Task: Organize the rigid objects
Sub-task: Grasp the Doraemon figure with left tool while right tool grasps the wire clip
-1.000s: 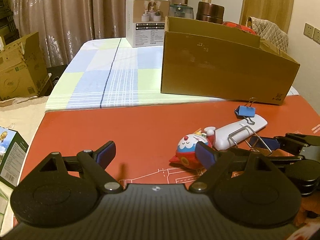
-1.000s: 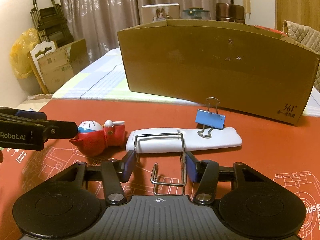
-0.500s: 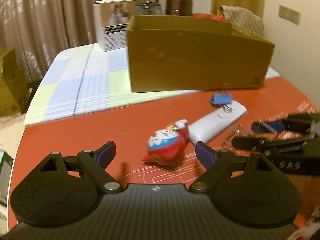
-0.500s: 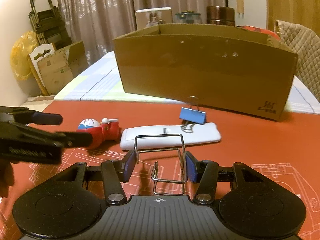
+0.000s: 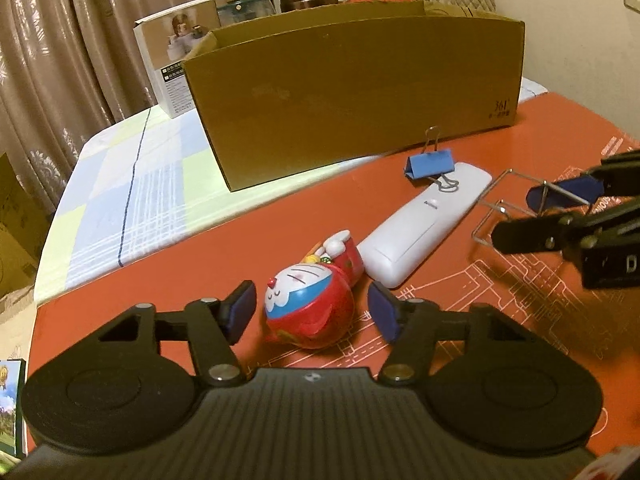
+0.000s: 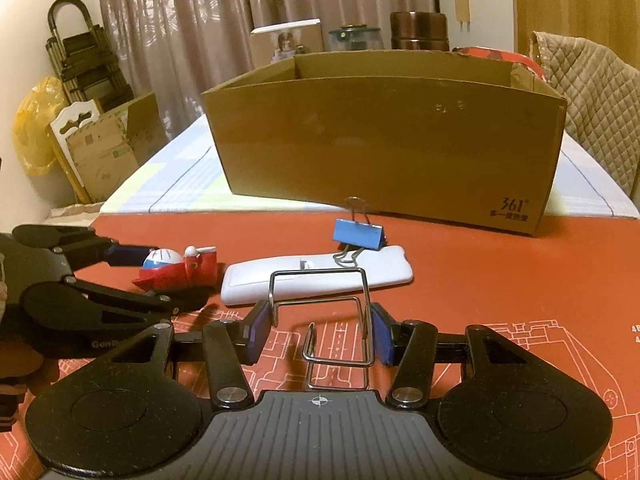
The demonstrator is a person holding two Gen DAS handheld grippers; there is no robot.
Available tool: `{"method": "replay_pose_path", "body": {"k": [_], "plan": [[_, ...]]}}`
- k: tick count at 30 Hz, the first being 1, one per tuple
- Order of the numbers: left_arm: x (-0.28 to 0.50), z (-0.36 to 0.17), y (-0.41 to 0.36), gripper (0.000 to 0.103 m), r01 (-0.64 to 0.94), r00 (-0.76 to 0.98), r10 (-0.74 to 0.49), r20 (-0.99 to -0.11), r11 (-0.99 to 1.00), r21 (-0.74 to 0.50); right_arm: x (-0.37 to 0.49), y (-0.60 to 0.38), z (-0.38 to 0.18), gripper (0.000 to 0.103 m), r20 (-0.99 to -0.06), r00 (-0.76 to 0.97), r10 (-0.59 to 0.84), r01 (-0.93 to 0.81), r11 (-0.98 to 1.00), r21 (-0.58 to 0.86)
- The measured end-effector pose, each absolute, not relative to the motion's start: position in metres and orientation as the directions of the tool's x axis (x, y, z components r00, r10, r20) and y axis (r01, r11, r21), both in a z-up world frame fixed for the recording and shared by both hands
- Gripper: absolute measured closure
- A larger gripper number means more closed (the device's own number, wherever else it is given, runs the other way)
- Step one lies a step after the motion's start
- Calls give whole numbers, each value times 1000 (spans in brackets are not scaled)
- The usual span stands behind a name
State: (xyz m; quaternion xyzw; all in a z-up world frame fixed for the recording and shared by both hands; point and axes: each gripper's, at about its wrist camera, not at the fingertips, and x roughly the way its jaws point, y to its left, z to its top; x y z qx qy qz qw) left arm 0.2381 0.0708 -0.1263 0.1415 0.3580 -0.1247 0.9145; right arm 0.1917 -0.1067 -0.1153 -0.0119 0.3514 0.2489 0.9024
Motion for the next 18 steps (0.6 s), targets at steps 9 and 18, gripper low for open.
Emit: {"method": "replay_pose_path", "body": {"k": [9, 18], "plan": [[240, -126, 72, 63, 326, 701, -135, -700, 934, 147, 194, -108, -114, 54, -642, 624, 445, -451, 876, 168], [234, -120, 81, 63, 276, 654, -165, -739, 961, 29, 192, -109, -109, 54, -632, 633, 447, -457, 875, 161]]}}
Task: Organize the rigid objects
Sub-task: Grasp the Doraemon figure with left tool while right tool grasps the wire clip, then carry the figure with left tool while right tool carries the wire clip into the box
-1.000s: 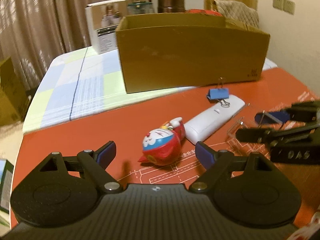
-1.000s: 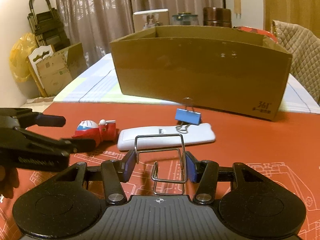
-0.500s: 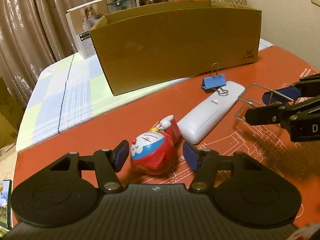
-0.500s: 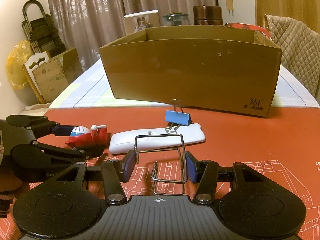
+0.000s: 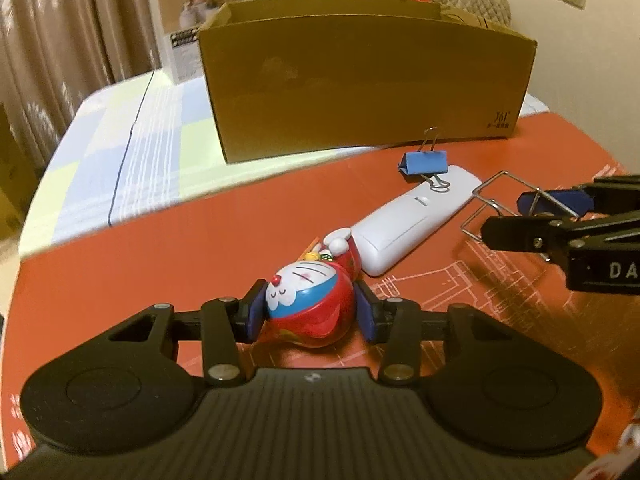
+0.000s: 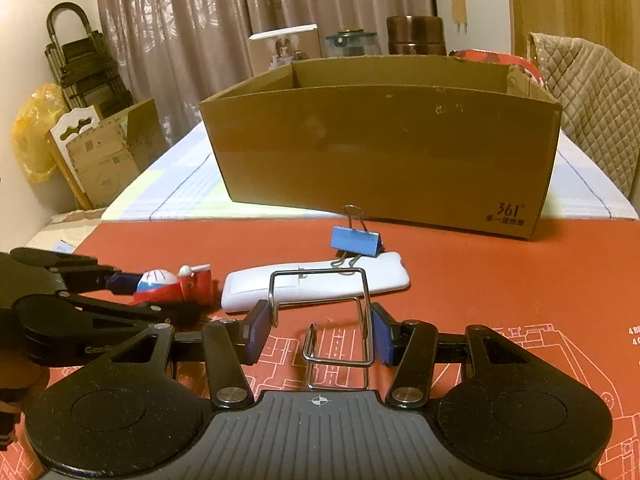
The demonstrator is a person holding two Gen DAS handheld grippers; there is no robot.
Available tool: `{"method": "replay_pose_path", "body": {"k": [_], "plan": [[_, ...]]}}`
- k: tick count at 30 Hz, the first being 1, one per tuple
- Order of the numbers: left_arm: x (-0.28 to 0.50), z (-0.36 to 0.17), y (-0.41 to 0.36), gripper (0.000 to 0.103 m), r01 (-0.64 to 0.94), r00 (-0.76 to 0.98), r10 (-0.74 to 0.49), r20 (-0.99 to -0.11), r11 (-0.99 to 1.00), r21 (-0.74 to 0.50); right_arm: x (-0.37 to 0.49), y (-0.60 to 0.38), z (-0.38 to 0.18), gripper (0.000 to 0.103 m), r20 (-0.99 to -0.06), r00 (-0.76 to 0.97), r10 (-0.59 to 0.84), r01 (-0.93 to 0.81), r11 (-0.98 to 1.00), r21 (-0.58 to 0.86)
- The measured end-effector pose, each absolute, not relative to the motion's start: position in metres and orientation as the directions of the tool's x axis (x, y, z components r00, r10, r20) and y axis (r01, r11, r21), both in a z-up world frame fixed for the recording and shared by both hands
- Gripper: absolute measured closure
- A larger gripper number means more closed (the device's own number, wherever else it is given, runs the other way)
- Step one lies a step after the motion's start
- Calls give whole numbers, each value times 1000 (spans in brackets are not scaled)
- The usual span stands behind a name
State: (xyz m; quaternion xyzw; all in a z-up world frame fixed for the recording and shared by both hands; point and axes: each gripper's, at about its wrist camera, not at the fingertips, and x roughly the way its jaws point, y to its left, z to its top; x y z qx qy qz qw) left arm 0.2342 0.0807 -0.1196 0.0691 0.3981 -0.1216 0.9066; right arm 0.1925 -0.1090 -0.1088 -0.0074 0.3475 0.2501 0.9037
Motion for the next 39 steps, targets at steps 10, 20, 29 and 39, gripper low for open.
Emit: {"method": "replay_pose_path", "body": {"k": [10, 20, 29, 39], "plan": [[216, -102, 86, 63, 205, 661, -159, -733, 978, -28, 187, -109, -92, 54, -601, 652, 462, -476, 867, 149], [214, -67, 79, 63, 165, 711, -156, -685, 985, -53, 187, -119, -61, 54, -552, 693, 465, -483, 867, 123], [221, -38, 66, 63, 170, 748, -187, -637, 981, -88, 199, -136, -33, 54, -514, 730, 451, -466, 878, 110], [246, 4, 49, 63, 214, 805, -236, -545, 971, -105, 232, -158, 9, 54, -450, 777, 440, -454, 887, 82]]}}
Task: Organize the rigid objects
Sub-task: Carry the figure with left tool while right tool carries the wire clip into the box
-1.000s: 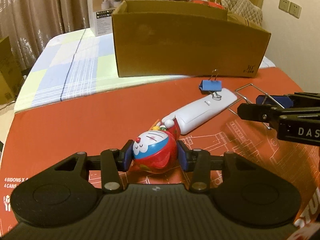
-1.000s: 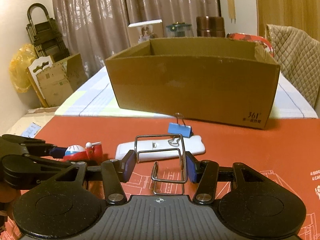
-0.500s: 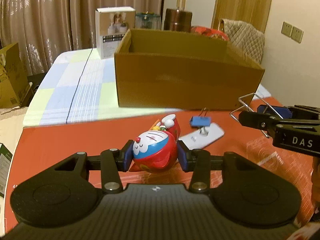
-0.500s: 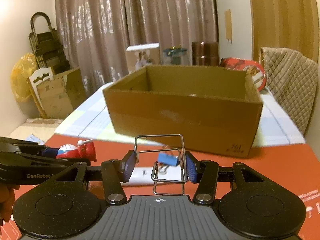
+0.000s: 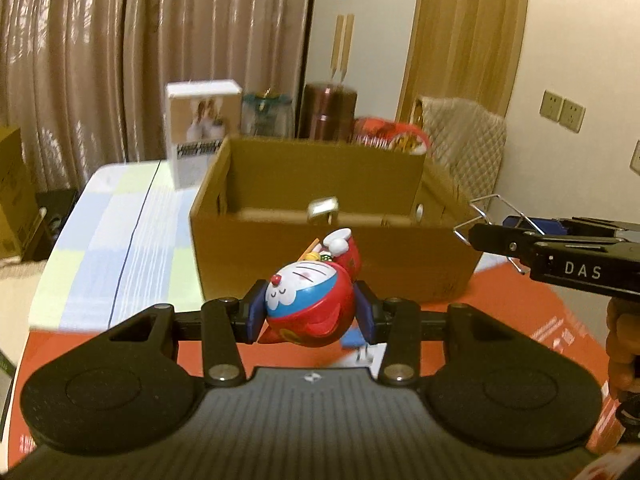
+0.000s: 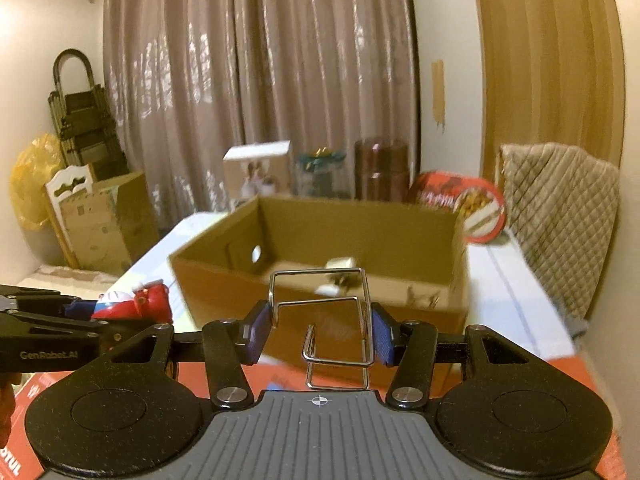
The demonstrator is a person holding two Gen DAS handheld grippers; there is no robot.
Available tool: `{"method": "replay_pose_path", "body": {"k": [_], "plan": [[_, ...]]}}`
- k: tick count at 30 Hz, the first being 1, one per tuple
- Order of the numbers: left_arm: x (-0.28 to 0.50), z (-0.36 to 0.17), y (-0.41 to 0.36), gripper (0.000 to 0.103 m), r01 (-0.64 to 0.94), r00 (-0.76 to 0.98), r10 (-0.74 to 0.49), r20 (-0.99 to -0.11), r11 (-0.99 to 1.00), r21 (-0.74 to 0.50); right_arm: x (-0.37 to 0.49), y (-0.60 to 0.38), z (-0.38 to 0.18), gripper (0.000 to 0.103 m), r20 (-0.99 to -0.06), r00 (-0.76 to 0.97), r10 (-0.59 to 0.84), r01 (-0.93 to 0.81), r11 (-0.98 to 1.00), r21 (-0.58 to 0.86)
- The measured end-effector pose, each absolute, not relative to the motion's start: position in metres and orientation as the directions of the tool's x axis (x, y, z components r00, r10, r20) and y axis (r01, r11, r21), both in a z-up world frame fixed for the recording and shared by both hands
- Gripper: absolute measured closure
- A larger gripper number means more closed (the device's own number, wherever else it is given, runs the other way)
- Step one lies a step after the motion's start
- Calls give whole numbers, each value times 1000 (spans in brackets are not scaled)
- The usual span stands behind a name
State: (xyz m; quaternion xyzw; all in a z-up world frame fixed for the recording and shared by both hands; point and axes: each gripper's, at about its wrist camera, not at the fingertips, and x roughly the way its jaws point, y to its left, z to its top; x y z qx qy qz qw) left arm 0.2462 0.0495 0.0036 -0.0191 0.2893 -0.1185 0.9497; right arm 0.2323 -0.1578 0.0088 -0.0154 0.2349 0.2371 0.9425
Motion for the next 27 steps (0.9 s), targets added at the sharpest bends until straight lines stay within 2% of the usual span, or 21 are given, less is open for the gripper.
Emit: {"method": "replay_pose_path", "body": {"k": [7, 13, 27], "plan": [[286, 23, 37, 63, 237, 827, -254, -502, 966, -99, 277, -174, 24, 54, -415, 821, 393, -385, 917, 106], [329, 33, 38, 63, 234, 844, -240, -480, 969, -75, 314, -173, 19, 54, -426, 828, 364, -345, 930, 126], [392, 8, 53, 63, 188, 823, -209, -528, 978, -95, 370, -144, -4, 54, -473, 808, 351, -338, 934, 115]]}}
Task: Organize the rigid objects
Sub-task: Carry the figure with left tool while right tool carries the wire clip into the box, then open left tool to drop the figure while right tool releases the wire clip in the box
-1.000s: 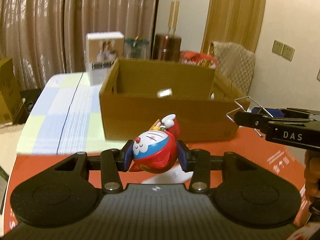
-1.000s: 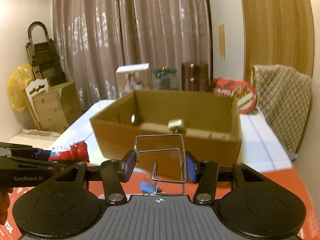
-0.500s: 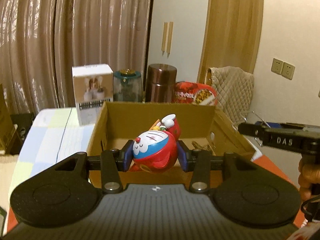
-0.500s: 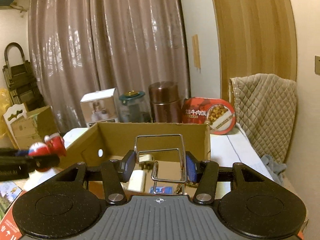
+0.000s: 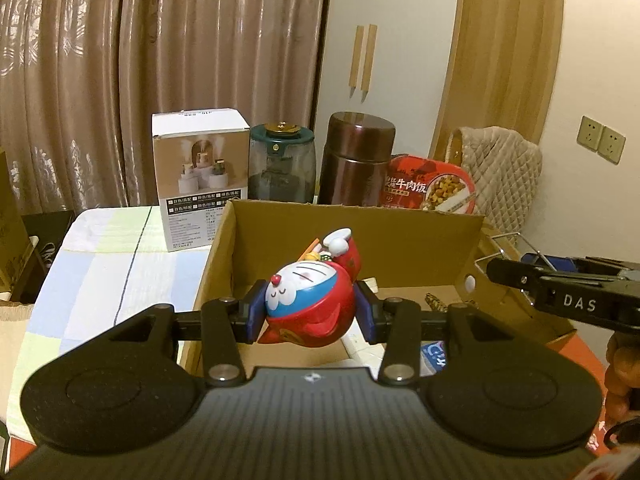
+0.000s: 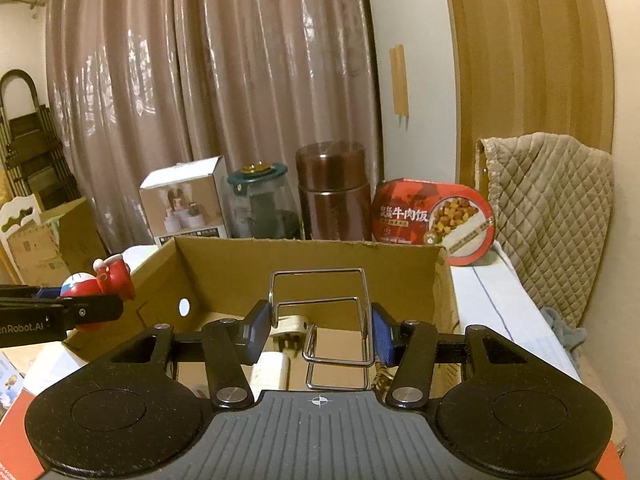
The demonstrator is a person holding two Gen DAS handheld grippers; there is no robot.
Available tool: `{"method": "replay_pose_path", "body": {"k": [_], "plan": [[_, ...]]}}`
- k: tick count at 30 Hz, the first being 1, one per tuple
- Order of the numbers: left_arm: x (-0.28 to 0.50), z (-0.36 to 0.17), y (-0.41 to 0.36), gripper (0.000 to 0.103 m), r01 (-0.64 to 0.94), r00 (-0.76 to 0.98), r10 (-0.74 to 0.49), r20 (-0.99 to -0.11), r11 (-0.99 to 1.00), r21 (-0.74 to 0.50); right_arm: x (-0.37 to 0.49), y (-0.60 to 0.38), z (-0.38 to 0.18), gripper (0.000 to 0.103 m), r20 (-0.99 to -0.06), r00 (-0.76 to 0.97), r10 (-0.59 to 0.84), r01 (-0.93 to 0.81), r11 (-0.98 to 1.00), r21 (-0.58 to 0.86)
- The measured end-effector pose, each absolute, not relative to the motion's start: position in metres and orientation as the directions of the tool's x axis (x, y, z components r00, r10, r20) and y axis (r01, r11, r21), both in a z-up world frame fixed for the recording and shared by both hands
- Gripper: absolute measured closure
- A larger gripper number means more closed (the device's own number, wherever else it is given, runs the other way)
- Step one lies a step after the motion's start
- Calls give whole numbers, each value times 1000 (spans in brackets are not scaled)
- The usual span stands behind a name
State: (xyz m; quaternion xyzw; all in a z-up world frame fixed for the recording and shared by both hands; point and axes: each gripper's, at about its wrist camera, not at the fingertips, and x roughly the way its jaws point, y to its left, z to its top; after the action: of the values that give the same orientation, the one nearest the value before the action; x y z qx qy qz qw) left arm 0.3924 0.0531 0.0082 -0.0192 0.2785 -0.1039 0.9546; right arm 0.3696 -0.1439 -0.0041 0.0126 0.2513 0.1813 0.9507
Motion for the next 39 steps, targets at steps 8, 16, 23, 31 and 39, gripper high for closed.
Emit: {"method": "replay_pose_path", "body": {"k": [8, 16, 23, 31, 39], "plan": [[406, -8, 52, 63, 163, 805, -178, -566, 984, -78, 384, -140, -23, 54, -519, 785, 340, -337, 936, 104], [413, -19, 57, 63, 138, 792, -165, -588, 986, -91, 384, -136, -30, 54, -539, 769, 344, -346, 933, 101], [416, -25, 58, 63, 132, 782, -164, -601, 987, -96, 384, -135, -32, 54, -543, 765, 346, -351, 931, 99], [415, -22, 61, 62, 118, 801, -152, -579, 988, -98, 383, -134, -32, 54, -542, 766, 347, -351, 931, 99], [413, -19, 60, 62, 121, 804, -155, -574, 988, -98, 383, -134, -32, 54, -545, 763, 346, -352, 931, 99]]}}
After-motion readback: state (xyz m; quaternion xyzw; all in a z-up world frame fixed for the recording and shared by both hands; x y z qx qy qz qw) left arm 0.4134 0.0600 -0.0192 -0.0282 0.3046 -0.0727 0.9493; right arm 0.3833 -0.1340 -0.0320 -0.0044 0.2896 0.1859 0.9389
